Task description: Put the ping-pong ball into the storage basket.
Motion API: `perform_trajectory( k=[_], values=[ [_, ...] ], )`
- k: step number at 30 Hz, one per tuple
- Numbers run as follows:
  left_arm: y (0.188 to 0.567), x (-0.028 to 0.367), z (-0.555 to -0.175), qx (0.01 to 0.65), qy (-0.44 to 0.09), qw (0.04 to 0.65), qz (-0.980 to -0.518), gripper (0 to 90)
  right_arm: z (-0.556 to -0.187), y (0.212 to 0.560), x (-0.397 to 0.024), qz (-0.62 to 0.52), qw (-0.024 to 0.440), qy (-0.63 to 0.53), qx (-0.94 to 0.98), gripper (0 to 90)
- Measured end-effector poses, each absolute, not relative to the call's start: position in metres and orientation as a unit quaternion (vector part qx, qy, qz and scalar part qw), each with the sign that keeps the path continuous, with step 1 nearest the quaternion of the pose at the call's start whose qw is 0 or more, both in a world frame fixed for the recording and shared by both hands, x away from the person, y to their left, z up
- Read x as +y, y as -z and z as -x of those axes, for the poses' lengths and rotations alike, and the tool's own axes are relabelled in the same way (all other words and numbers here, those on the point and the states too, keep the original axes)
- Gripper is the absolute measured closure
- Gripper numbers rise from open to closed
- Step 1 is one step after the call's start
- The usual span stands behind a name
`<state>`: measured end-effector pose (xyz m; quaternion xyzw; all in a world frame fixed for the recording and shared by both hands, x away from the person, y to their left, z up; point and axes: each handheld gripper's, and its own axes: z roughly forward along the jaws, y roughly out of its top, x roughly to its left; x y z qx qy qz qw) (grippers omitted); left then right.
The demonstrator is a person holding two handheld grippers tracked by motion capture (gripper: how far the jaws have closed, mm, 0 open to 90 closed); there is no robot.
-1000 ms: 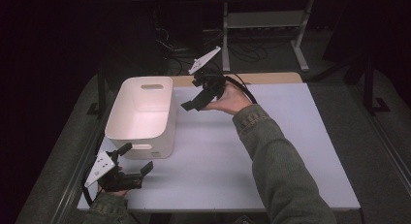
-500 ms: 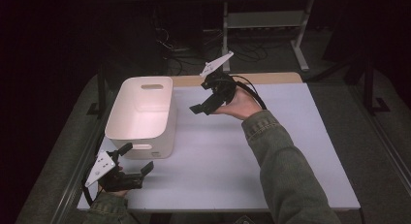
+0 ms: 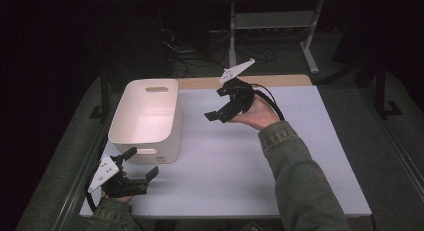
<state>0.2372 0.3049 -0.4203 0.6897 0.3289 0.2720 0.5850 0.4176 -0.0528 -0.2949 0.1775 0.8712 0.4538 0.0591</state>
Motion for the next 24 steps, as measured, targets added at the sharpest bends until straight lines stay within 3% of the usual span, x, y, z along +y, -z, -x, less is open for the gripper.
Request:
perform_trajectory(
  k=[24],
  values=[
    [0.421, 0.304, -0.237, 0.33, -0.271, 0.585, -0.69, 0.4, -0.401, 0.321, -0.101, -0.208, 0.068, -0.472, 0.854, 0.0]
  ],
)
